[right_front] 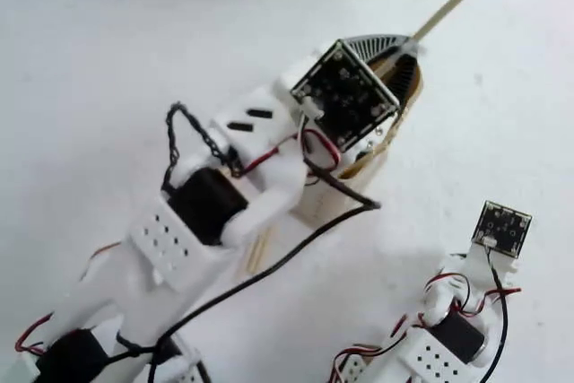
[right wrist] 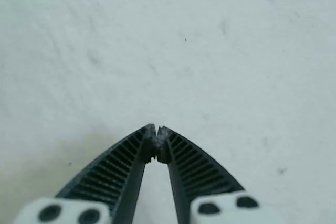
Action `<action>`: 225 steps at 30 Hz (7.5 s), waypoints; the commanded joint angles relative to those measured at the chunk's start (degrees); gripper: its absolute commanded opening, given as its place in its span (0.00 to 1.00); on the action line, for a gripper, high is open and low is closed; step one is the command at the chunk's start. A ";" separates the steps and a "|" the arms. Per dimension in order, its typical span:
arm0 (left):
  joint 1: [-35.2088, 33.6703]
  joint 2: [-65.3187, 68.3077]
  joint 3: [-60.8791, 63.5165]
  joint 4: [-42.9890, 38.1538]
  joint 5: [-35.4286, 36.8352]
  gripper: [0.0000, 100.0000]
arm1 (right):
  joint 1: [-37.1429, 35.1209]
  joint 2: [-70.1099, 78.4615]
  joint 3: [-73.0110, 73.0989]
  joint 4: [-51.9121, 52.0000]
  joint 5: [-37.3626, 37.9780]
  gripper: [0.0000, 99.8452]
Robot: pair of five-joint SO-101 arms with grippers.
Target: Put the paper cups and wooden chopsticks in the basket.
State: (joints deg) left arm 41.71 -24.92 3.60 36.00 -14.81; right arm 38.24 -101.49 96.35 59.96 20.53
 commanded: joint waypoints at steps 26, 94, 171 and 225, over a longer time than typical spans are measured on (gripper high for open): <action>-42.68 8.92 19.96 13.10 -2.29 0.09 | 0.40 0.22 0.62 0.13 0.53 0.02; -42.59 39.96 15.74 12.40 -10.64 0.07 | 0.31 0.22 0.62 0.13 0.53 0.02; -3.12 -5.23 5.71 -4.31 15.12 0.11 | 0.40 0.22 0.62 0.13 0.53 0.02; -36.97 58.15 -12.22 28.92 -2.73 0.10 | 0.31 0.22 0.62 0.13 0.53 0.02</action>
State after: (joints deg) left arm 5.67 31.60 -3.52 62.55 -20.26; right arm 38.24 -101.49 96.35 59.96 20.53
